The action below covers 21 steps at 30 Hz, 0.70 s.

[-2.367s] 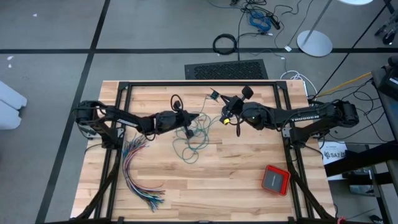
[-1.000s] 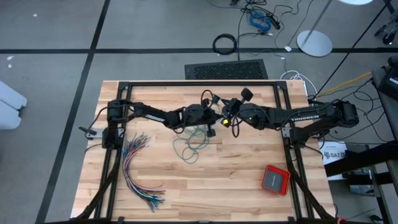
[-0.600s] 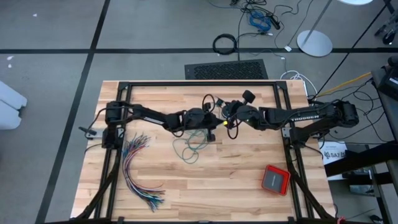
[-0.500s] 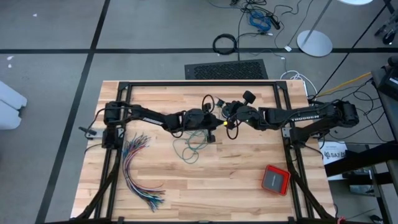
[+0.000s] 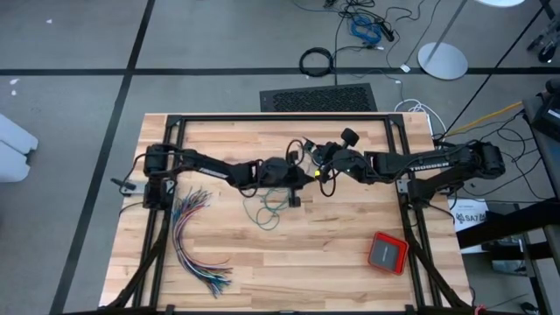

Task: Coil cords
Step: Coil the green wire onto the spool

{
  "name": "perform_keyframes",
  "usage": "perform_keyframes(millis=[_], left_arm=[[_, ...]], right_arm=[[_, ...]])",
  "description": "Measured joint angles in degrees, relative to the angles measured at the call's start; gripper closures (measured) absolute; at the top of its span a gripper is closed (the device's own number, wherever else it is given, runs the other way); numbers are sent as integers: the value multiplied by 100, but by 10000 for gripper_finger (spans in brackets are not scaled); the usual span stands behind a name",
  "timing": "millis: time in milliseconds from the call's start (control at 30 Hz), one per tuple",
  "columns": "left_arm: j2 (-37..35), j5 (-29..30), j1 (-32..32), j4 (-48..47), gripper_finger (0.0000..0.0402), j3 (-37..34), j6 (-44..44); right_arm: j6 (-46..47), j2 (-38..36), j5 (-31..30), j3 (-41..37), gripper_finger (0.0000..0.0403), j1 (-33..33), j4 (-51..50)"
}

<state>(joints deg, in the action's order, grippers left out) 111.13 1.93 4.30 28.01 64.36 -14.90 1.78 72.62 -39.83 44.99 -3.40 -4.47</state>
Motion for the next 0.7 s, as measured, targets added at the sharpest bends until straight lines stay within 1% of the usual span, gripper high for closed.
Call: perform_keyframes(millis=[233, 333, 467, 700], left_arm=[[11, 133, -96, -419, 402, -5, -50], [11, 198, -54, -428, 402, -112, -50], [22, 342, 104, -445, 402, -246, -45], [22, 344, 453, -409, 402, -427, 119]], right_arm=[[57, 0, 122, 0, 403, 25, 50], [9, 0, 122, 0, 403, 66, 216], [-94, 0, 141, 0, 403, 107, 436], [-98, 0, 141, 0, 403, 129, 499]])
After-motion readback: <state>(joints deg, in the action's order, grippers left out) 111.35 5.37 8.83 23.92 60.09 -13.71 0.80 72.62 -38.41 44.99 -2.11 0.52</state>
